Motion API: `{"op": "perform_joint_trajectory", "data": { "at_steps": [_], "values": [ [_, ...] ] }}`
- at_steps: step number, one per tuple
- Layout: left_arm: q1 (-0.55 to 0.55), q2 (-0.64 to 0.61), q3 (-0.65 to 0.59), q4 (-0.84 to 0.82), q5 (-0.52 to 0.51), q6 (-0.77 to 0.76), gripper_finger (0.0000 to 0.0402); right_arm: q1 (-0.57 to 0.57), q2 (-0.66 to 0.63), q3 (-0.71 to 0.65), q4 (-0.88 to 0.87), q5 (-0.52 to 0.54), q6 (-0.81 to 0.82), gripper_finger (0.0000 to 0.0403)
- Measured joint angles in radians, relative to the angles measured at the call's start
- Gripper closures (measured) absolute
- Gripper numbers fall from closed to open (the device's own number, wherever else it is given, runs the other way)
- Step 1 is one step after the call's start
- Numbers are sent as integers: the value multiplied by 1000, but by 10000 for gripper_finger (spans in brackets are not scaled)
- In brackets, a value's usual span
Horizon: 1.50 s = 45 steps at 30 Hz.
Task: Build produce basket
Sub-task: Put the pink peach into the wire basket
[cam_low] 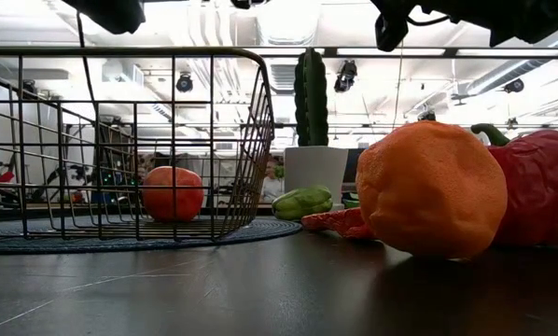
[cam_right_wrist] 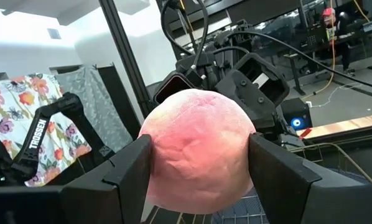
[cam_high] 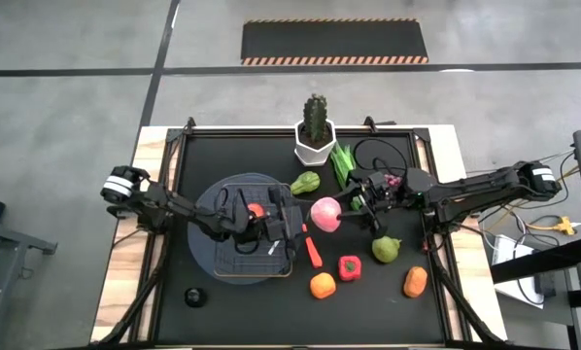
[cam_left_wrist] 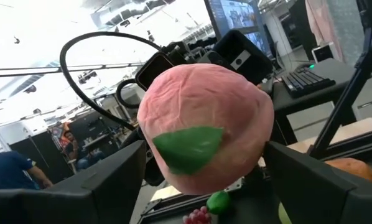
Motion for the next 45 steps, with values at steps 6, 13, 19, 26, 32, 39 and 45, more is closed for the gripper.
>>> {"op": "perform_joint_trajectory", "data": {
  "at_steps": [6,13,19,26,32,39,45],
  "values": [
    [0,-1,-1,0,3,-2,157,0,6,0,0,4,0,176],
    [1,-2,-1,-1,-1,-4,184,0,10,0,-8,23,14,126],
    [2,-2,-1,-20,0,-2,186,0,-4,0,-30,26,38,79],
    [-15,-15,0,-43,-31,-23,187,-2,-70,-3,-49,30,86,69],
    [-71,-53,0,-215,-118,-199,187,-2,-176,27,-255,29,85,74],
    [-144,-202,38,-779,-101,-640,187,-2,-290,52,-519,27,64,74],
    [-157,-292,279,-1689,-47,-1116,187,-2,-372,52,-668,26,-4,74]
  ]
}}
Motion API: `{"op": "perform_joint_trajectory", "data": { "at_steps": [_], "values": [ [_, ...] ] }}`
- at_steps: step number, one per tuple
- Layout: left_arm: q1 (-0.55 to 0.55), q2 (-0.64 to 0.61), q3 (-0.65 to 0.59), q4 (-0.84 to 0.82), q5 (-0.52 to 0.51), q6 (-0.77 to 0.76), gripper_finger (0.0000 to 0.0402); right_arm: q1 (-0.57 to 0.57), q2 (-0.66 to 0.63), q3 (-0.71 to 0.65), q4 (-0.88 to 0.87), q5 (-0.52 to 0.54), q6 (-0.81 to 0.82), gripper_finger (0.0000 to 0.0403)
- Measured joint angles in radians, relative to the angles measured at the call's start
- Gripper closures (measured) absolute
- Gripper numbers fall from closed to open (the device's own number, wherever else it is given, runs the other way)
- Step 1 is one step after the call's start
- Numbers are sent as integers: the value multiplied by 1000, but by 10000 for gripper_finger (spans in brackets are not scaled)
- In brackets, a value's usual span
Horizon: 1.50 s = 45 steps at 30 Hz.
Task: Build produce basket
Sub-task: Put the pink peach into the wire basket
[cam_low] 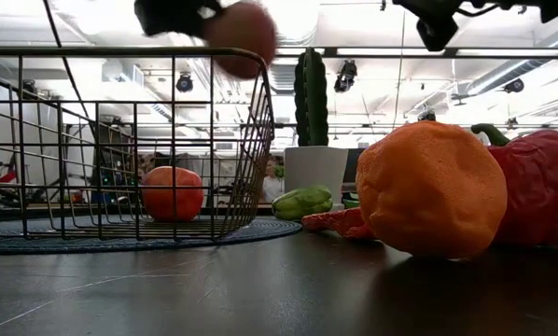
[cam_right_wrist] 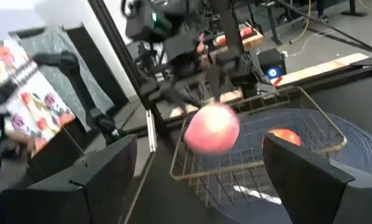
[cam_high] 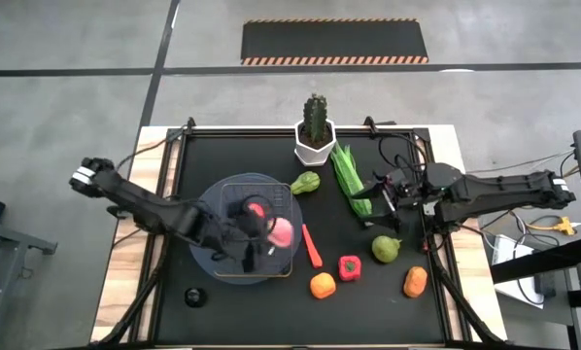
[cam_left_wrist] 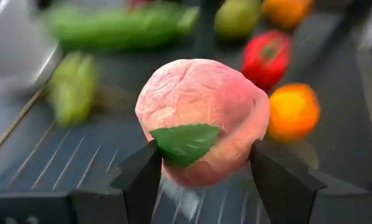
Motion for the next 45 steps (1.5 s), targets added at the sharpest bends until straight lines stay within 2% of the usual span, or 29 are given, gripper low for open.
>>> {"op": "perform_joint_trajectory", "data": {
  "at_steps": [2,4,8,11,15,27,40,45],
  "values": [
    [19,5,90,-208,51,-86,187,0,-12,0,-22,0,-27,74],
    [43,20,156,-347,118,-115,187,0,-16,0,-33,0,-39,74],
    [91,69,173,-384,258,-115,187,0,-12,-2,-50,0,-66,74],
    [117,116,161,-423,322,-116,187,0,-2,-4,-64,0,-84,74],
    [139,188,150,-500,331,-115,187,0,15,-10,-66,0,-88,74],
    [168,324,137,-546,359,-105,187,0,46,-13,-64,0,-86,74],
    [168,352,134,-537,354,-88,187,0,46,-13,-64,0,-73,74],
    [168,348,138,-538,354,-87,169,0,46,-14,-64,0,-68,74]
  ]
}}
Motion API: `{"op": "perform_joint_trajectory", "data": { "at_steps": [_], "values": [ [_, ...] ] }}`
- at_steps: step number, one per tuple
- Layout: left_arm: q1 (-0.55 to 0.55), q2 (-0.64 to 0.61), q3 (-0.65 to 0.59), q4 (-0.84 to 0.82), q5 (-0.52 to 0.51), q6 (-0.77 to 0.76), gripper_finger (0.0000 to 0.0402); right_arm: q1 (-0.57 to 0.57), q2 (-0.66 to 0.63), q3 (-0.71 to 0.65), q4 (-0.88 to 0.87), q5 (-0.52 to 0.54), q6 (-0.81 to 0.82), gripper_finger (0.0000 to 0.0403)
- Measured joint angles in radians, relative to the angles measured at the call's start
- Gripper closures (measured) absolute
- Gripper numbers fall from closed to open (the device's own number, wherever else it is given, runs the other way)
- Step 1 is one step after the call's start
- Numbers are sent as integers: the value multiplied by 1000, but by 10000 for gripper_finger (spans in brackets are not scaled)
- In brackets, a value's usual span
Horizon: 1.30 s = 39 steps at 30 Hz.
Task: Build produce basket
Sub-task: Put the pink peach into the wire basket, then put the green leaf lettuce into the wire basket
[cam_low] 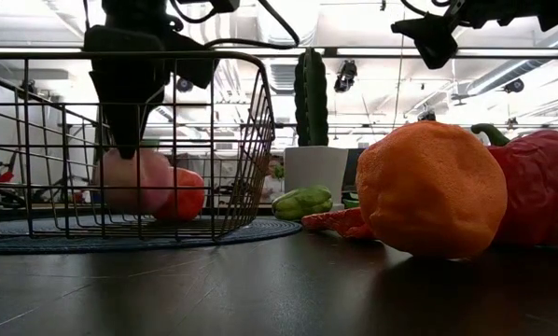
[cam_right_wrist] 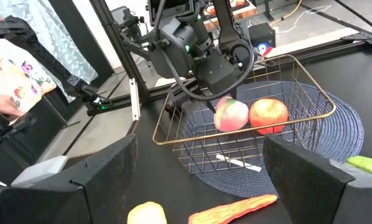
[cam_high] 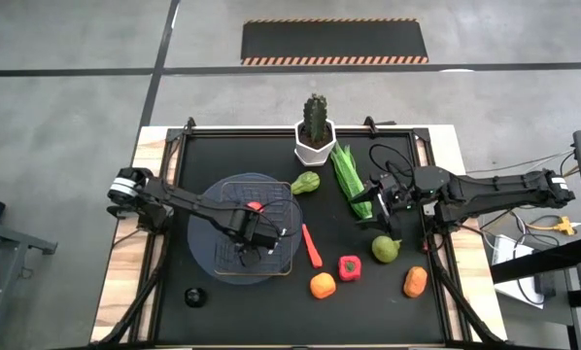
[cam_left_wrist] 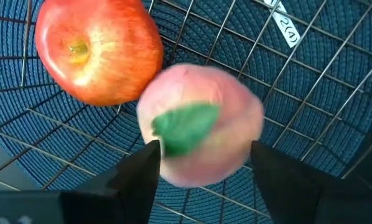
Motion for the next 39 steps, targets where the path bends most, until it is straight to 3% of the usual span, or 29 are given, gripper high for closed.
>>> {"op": "perform_joint_trajectory", "data": {
  "at_steps": [7,13,22,26,30,34,39],
  "values": [
    [0,0,3,-7,1,33,131,0,0,0,-1,0,0,74],
    [0,-23,38,-8,4,84,128,0,0,-2,-36,12,38,74],
    [-9,-115,91,25,-22,84,127,0,54,-2,-156,235,206,74],
    [-40,-173,85,187,-114,143,127,0,132,0,-133,240,239,74],
    [-83,-219,70,379,-217,248,127,-1,224,39,-185,312,285,76],
    [-124,-243,62,550,-313,370,127,-19,316,123,-330,385,288,76],
    [-154,-249,58,706,-335,476,127,-51,429,230,-550,521,287,76]
  ]
}}
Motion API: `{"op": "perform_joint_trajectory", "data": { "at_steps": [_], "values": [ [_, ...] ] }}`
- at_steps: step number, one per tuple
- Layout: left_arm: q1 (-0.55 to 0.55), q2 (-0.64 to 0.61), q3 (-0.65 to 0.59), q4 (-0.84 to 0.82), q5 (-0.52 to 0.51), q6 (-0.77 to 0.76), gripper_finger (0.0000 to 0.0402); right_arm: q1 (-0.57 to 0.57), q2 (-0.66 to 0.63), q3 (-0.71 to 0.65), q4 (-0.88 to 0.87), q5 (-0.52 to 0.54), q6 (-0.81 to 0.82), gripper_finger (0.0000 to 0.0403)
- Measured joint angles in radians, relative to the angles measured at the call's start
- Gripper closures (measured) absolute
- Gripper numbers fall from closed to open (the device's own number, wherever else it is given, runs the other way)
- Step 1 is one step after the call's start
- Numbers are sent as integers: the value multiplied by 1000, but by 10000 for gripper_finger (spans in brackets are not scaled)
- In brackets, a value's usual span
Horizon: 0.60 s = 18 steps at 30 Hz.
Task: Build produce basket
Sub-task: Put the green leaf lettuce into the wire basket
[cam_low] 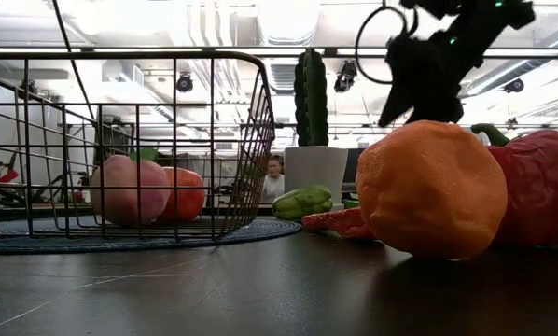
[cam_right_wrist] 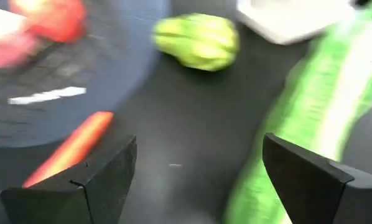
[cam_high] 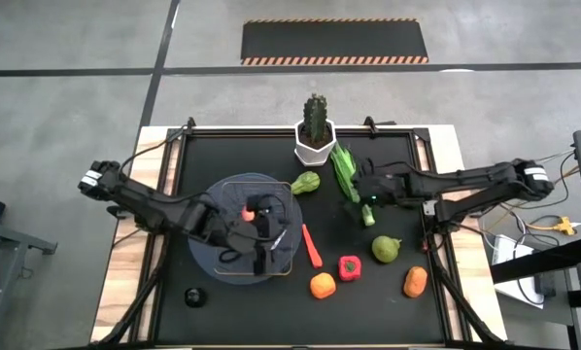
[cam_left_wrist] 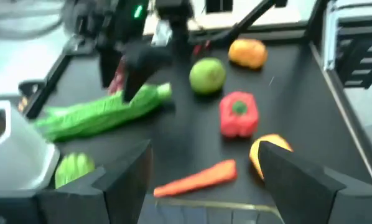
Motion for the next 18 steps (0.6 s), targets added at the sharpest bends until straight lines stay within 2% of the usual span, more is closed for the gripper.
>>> {"op": "perform_joint_trajectory", "data": {
  "at_steps": [4,18],
  "values": [
    [-16,0,0,42,-1,28,127,-41,81,42,-86,57,-4,76],
    [-46,0,-4,58,-31,21,127,-173,295,44,-73,91,-38,76]
  ]
}}
